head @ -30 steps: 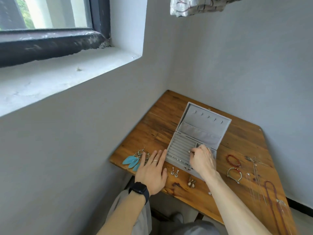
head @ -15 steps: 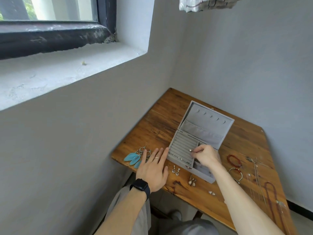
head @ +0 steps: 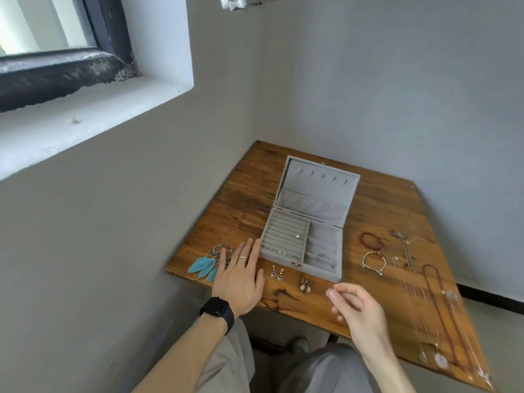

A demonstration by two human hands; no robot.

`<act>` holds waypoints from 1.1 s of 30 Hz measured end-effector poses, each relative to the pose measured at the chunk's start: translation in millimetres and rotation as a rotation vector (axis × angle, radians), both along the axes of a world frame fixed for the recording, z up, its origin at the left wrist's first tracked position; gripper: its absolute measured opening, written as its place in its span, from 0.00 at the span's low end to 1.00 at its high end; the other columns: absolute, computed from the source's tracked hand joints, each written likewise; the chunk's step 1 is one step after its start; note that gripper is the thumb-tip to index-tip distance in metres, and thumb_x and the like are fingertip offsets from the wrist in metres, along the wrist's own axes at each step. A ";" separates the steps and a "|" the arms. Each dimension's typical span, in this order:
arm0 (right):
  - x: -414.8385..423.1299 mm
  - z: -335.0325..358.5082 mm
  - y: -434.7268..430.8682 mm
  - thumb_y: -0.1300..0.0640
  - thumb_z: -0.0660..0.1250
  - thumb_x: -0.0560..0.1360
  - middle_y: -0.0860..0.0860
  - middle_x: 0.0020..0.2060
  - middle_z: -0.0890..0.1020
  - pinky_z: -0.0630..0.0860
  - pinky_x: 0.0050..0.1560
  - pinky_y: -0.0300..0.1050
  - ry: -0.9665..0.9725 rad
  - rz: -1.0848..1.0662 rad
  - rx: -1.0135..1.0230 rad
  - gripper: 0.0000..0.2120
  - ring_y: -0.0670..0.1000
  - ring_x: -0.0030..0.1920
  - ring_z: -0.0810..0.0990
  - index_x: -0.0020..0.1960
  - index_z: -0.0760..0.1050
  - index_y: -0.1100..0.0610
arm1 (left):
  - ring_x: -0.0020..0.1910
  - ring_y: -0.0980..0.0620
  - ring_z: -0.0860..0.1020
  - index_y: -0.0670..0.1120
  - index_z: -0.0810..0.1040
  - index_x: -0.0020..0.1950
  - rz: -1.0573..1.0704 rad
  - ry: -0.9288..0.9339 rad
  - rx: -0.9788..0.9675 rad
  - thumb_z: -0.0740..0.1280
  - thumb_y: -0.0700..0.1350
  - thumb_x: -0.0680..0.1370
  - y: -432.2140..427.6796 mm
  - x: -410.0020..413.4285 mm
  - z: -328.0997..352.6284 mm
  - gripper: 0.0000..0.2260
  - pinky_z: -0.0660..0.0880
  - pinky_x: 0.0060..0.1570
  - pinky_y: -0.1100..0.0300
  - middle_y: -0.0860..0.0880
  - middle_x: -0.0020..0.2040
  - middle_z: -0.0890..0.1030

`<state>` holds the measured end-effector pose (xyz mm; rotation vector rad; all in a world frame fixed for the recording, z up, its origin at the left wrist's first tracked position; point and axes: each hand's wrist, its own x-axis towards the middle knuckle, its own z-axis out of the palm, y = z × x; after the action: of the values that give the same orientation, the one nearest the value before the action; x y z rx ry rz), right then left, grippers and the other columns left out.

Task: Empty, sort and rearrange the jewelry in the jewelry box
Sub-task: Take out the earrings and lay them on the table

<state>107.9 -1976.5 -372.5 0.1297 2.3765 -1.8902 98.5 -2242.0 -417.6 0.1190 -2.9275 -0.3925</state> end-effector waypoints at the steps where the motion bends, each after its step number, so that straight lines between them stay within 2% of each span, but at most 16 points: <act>1: 5.5 -6.4 5.5 0.54 0.75 0.74 0.48 0.42 0.87 0.79 0.37 0.38 -0.005 -0.021 -0.011 0.05 0.47 0.39 0.84 0.49 0.83 0.49 | 0.80 0.51 0.51 0.52 0.41 0.82 -0.001 0.001 -0.006 0.48 0.57 0.82 0.8 1.0 2.5 0.30 0.43 0.77 0.43 0.52 0.82 0.50; 4: 13.7 -18.4 19.4 0.57 0.75 0.74 0.48 0.43 0.87 0.79 0.37 0.37 0.012 -0.068 -0.054 0.06 0.46 0.38 0.84 0.50 0.83 0.51 | 0.80 0.49 0.55 0.50 0.47 0.82 -0.032 0.068 -0.048 0.54 0.53 0.81 2.8 3.5 12.5 0.31 0.47 0.77 0.42 0.49 0.82 0.51; 9: 15.0 -28.5 20.1 0.58 0.76 0.74 0.44 0.43 0.87 0.80 0.40 0.37 0.029 -0.048 -0.063 0.06 0.45 0.43 0.85 0.49 0.83 0.52 | 0.71 0.46 0.70 0.50 0.69 0.74 -0.139 0.240 -0.066 0.62 0.51 0.79 13.3 -24.0 38.5 0.22 0.66 0.70 0.44 0.46 0.74 0.70; 12: 14.3 -33.8 18.2 0.56 0.76 0.73 0.39 0.45 0.86 0.80 0.46 0.35 0.039 -0.010 -0.004 0.06 0.40 0.48 0.84 0.48 0.83 0.48 | 0.66 0.45 0.73 0.51 0.73 0.71 -0.203 0.137 -0.022 0.65 0.50 0.80 29.1 -63.3 58.4 0.18 0.73 0.62 0.47 0.47 0.69 0.74; 16: 12.0 -36.4 22.5 0.52 0.76 0.73 0.36 0.45 0.85 0.75 0.45 0.26 0.058 0.023 0.033 0.05 0.37 0.48 0.83 0.48 0.82 0.45 | 0.63 0.43 0.75 0.56 0.74 0.72 -0.290 -0.056 -0.100 0.62 0.47 0.82 46.5 -109.0 72.1 0.18 0.77 0.52 0.49 0.47 0.66 0.77; 18: 12.0 -38.1 23.0 0.51 0.75 0.73 0.35 0.45 0.85 0.74 0.45 0.25 0.065 0.024 0.044 0.05 0.37 0.48 0.83 0.48 0.82 0.43 | 0.59 0.43 0.78 0.55 0.78 0.68 -0.289 -0.122 -0.125 0.62 0.48 0.82 49.0 -122.0 72.6 0.15 0.79 0.49 0.51 0.47 0.63 0.79; 20: 12.3 -40.0 21.9 0.50 0.75 0.74 0.34 0.45 0.84 0.74 0.45 0.25 0.066 0.018 0.053 0.06 0.36 0.48 0.82 0.49 0.82 0.43 | 0.54 0.46 0.81 0.53 0.82 0.62 -0.279 -0.129 -0.112 0.63 0.47 0.82 49.1 -127.4 70.1 0.12 0.80 0.48 0.51 0.48 0.59 0.82; 25: 13.2 -43.8 21.0 0.49 0.75 0.74 0.34 0.45 0.84 0.74 0.45 0.26 0.093 0.009 0.075 0.06 0.36 0.48 0.82 0.49 0.82 0.43 | 0.47 0.50 0.82 0.50 0.84 0.56 -0.244 -0.112 0.001 0.67 0.46 0.81 47.5 -123.5 67.4 0.07 0.78 0.41 0.58 0.50 0.51 0.85; 29: 13.4 -43.7 21.8 0.49 0.74 0.74 0.34 0.45 0.84 0.75 0.45 0.26 0.117 0.026 0.102 0.05 0.36 0.48 0.82 0.48 0.81 0.41 | 0.45 0.57 0.80 0.52 0.81 0.52 -0.187 -0.088 0.248 0.69 0.49 0.79 41.2 -107.9 77.6 0.03 0.74 0.39 0.66 0.56 0.44 0.81; 31: 14.1 -43.1 20.6 0.49 0.75 0.74 0.35 0.45 0.84 0.75 0.45 0.27 0.133 0.025 0.117 0.05 0.37 0.48 0.82 0.47 0.81 0.41 | 0.44 0.63 0.79 0.53 0.80 0.52 -0.190 -0.035 0.365 0.70 0.49 0.79 36.5 -88.1 81.7 0.03 0.71 0.39 0.75 0.60 0.44 0.80; 33: 15.5 -42.9 16.5 0.50 0.75 0.74 0.34 0.44 0.84 0.76 0.44 0.27 0.149 0.022 0.152 0.06 0.37 0.48 0.82 0.46 0.81 0.40 | 0.46 0.67 0.79 0.55 0.80 0.53 -0.192 0.020 0.468 0.70 0.49 0.79 29.9 -58.4 79.9 0.04 0.71 0.40 0.78 0.61 0.45 0.81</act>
<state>123.4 -1960.0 -415.5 -0.0267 2.6068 -1.7669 40.1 -2212.1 -337.7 -0.1047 -2.7763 -1.0944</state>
